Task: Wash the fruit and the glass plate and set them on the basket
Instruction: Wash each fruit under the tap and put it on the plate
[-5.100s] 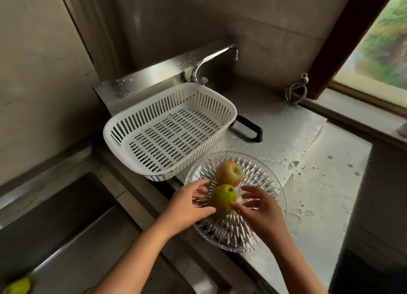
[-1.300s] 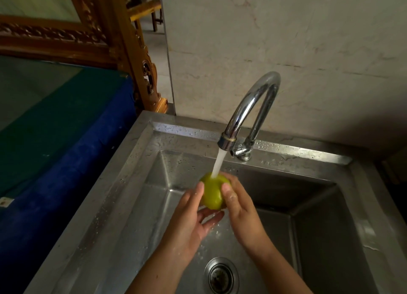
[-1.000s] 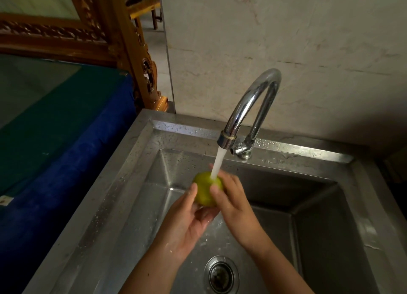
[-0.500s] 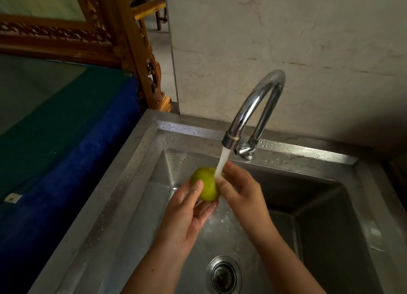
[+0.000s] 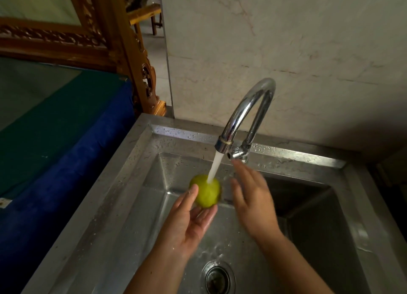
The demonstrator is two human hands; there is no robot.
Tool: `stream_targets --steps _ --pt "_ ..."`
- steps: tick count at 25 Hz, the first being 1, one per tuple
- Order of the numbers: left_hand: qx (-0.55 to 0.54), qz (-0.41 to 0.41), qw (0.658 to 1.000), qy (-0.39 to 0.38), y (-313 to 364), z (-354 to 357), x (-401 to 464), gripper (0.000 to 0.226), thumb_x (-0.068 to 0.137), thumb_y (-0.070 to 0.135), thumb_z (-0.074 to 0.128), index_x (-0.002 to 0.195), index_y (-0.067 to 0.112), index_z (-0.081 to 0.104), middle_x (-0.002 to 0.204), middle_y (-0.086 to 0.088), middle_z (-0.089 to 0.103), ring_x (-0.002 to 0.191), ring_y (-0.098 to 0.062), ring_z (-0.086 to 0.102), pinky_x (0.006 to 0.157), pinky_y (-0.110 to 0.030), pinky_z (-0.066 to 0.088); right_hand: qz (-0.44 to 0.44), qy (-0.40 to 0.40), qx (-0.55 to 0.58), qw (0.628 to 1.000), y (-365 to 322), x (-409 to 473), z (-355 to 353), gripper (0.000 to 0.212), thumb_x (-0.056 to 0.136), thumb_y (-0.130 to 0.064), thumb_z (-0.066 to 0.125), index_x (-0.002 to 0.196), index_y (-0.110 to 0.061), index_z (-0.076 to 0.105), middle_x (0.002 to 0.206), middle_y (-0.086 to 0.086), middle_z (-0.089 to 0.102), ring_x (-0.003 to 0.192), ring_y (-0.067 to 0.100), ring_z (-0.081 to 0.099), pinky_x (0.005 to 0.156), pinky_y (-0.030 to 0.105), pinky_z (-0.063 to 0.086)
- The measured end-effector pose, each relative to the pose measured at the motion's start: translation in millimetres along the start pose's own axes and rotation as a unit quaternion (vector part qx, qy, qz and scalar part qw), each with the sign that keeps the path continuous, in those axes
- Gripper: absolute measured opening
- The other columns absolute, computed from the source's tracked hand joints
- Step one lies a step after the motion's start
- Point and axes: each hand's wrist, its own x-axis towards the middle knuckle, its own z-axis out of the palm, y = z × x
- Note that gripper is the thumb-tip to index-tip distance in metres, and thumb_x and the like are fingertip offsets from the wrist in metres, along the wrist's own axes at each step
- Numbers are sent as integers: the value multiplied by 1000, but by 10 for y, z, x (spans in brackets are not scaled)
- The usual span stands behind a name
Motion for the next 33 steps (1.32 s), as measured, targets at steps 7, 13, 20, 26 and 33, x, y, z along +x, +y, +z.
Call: stream_targets --steps 7,13,20,26,33 --pt "-6 -33 999 31 -1 -1 -24 44 59 21 73 100 12 60 104 -27 59 90 -35 65 51 -38 59 -1 -71 -159 985 287 421 37 63 85 -6 48 143 -15 26 152 8 26 137 28 28 107 39 36" --pt "16 -39 999 34 1 -43 -31 42 66 21 72 106 14 59 105 -28 58 89 -35 64 51 -37 59 -9 -72 -212 975 369 483 121 59 84 -11 44 141 -18 29 148 3 34 137 21 28 111 42 29" --pt "129 24 991 11 -5 -26 -215 20 82 12 60 102 17 58 105 -18 62 89 -26 63 57 -33 60 149 -203 68 965 220 72 -159 52 86 -23 58 135 -21 42 145 4 43 130 14 43 110 40 36" --pt "362 113 924 -54 -165 246 -891 31 79 -1 63 97 23 58 99 -3 64 93 -19 63 77 -30 53 114 -217 280 928 -239 -370 -928 34 69 -8 76 99 -21 66 99 1 72 92 8 68 86 22 54" --pt "481 208 842 -132 -545 600 -1778 48 73 -8 67 112 17 55 116 -12 60 103 -21 58 91 -39 49 80 -105 173 976 -561 -1063 -1760 41 64 -20 81 100 -33 64 95 -6 73 89 3 68 85 24 55"
